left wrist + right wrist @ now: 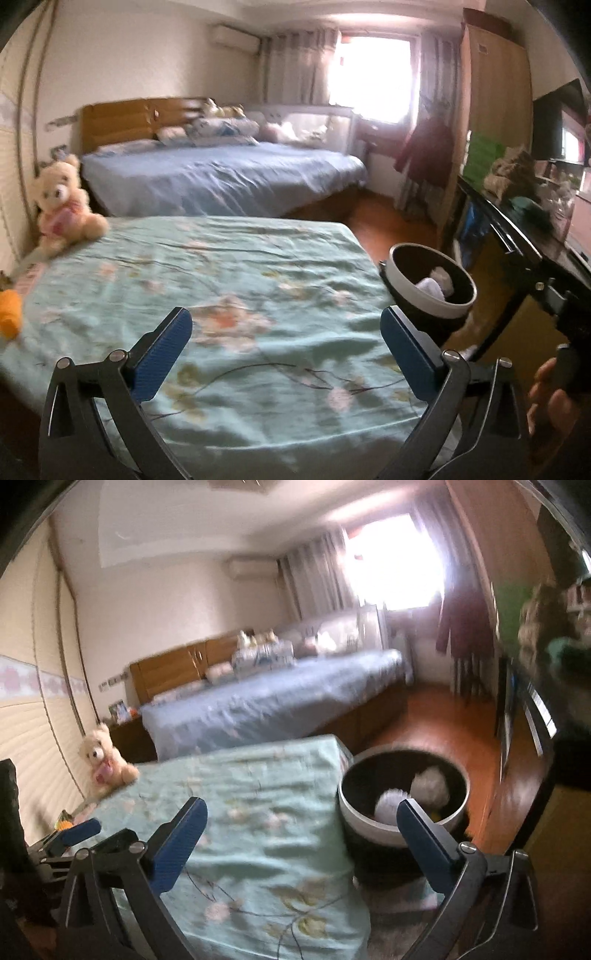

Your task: Collect trash

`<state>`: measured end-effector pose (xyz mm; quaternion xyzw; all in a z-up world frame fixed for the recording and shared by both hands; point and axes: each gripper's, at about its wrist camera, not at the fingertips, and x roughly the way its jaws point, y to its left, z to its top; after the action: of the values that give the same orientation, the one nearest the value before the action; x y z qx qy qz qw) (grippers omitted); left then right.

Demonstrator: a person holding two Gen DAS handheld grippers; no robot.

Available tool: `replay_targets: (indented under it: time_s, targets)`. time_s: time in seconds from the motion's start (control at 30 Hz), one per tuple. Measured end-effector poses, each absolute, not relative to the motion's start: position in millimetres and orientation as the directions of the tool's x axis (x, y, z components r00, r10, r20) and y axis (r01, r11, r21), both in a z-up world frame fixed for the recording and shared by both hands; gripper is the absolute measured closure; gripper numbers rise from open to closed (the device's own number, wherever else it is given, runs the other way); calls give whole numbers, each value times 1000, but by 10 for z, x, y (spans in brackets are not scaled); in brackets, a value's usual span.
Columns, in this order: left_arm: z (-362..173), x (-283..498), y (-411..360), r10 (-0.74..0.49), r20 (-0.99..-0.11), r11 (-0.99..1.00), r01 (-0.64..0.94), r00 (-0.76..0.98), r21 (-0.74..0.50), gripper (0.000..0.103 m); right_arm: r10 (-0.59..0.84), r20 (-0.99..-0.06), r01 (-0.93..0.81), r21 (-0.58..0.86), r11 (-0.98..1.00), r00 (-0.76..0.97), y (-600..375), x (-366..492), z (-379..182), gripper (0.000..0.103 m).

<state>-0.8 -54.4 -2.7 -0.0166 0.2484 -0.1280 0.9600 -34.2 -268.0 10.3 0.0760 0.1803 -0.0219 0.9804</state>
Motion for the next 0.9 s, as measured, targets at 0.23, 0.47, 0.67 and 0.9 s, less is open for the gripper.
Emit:
replay_targets:
  time_s: [0.23,0.47,0.67,0.9]
  targets:
    - [-89,-235,-418,-191,-413,981,188,891,-48,0,-28,-326,68,112,991,945,-2552,-515,-54,0]
    - [-118,-327,-398,-165,-380,984,178,910,-3,0,-33,-315,67,96,993,948,-2485,-568,-179,0]
    - [-149,-340,-365,-156,-385,986,170,910,3,0,-27,-321,58,87,995,947,-2430,-559,-223,0]
    - [-151,-349,-319,-138,-385,989,151,912,2,0,-19,-328,45,70,997,944,-2366,-562,-233,0]
